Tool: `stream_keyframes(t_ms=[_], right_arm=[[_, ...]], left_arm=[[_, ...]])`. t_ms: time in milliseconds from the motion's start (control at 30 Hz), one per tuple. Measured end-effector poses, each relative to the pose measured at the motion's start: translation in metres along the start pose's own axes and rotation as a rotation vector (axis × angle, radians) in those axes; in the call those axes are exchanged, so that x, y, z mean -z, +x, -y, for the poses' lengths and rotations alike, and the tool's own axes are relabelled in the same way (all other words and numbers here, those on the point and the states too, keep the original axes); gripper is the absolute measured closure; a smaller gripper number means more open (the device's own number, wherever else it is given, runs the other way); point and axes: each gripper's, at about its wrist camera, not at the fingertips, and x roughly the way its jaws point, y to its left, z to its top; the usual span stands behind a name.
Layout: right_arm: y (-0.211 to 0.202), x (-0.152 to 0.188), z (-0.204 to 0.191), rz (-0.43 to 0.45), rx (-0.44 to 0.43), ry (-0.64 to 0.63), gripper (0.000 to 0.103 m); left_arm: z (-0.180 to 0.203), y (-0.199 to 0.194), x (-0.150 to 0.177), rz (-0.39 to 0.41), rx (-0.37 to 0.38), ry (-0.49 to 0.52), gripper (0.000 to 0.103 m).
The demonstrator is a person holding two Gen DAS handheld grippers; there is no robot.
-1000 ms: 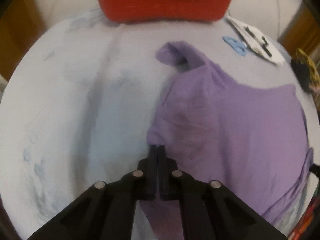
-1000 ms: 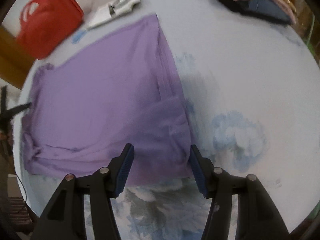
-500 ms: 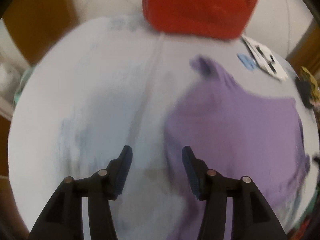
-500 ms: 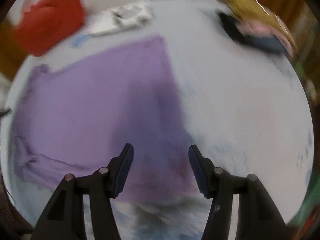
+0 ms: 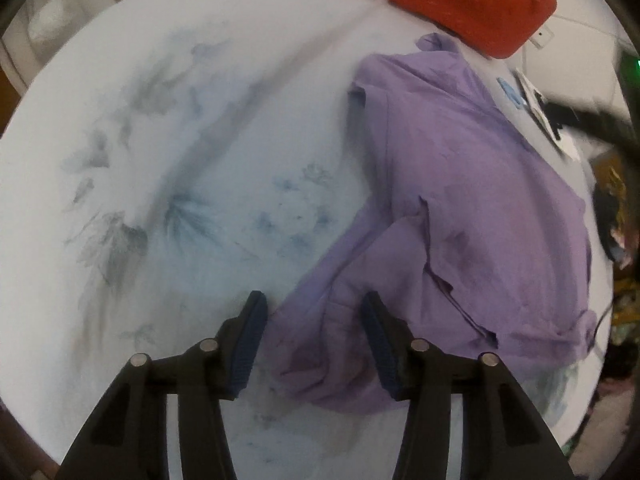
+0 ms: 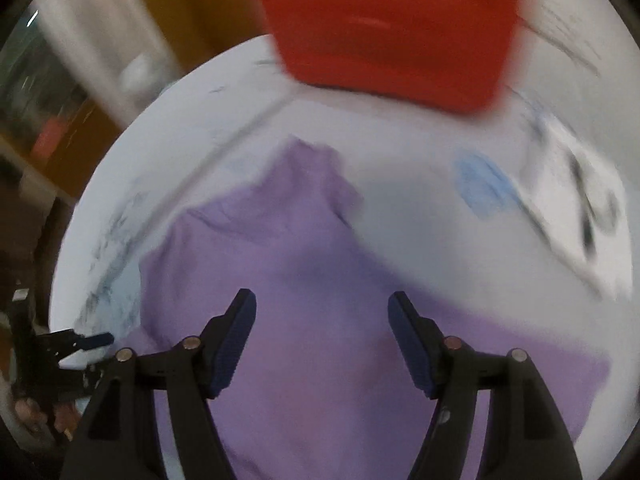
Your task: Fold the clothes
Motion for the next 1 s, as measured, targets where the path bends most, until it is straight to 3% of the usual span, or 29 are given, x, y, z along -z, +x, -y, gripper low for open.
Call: stream_keyframes(t_ms=[167, 367, 400, 433, 467, 567, 633, 667, 700, 767, 833, 900, 933, 1000], right_arm=[[0.050, -0.059, -0.052, -0.036, -0.033, -0.228, 0.035], [0.115, -0.070, -0.098, -0.177, 0.048, -0.457, 0.036], [0.118, -0.067, -0.103, -0.192, 0.068, -0.492, 0.046], [0.121, -0.064, -0.107, -0.204, 0.085, -0.525, 0.065], [0.117, -0.063, -0.109, -0.202, 0.087, -0.542, 0.096], [0.100, -0.068, -0.112, -0.119, 0.110, -0.563, 0.096], [0.092, -0.083, -0.102, -0.031, 0.117, -0.468, 0.096], [0.090, -0.090, -0.095, 0.002, 0.097, -0.405, 0.095], [0.090, -0.093, -0.088, 0.010, 0.060, -0.350, 0.087], [0.085, -0.096, -0.078, 0.031, 0.005, -0.267, 0.078], [0.064, -0.091, -0.066, 0.061, -0.103, -0.190, 0.064], [0.033, -0.084, -0.053, 0.106, -0.177, -0.106, 0.029], [0.020, -0.076, -0.050, 0.128, -0.184, -0.077, 0.023], [-0.013, -0.050, -0.039, 0.169, -0.152, -0.028, 0.021]], left_arm=[[0.002, 0.001, -0.001, -0.004, -0.013, -0.018, 0.084], [-0.002, -0.001, -0.001, -0.012, -0.003, -0.046, 0.095], [-0.004, -0.003, 0.000, -0.015, -0.001, -0.053, 0.095], [-0.005, -0.005, 0.003, -0.019, -0.003, -0.059, 0.096], [-0.005, -0.007, 0.005, -0.021, -0.007, -0.062, 0.096], [-0.010, -0.014, 0.009, -0.006, -0.054, -0.068, 0.096], [-0.016, -0.014, 0.009, 0.004, -0.090, -0.091, 0.096], [-0.020, -0.015, 0.010, 0.009, -0.101, -0.109, 0.095], [-0.025, -0.015, 0.010, 0.010, -0.095, -0.129, 0.092], [-0.039, -0.024, 0.008, 0.023, -0.006, -0.181, 0.069], [-0.044, -0.040, 0.006, 0.074, 0.004, -0.168, 0.052], [-0.040, -0.055, 0.003, 0.129, -0.035, -0.096, 0.050], [-0.037, -0.058, 0.001, 0.138, -0.028, -0.056, 0.050], [-0.030, -0.056, -0.004, 0.135, -0.006, 0.003, 0.050]])
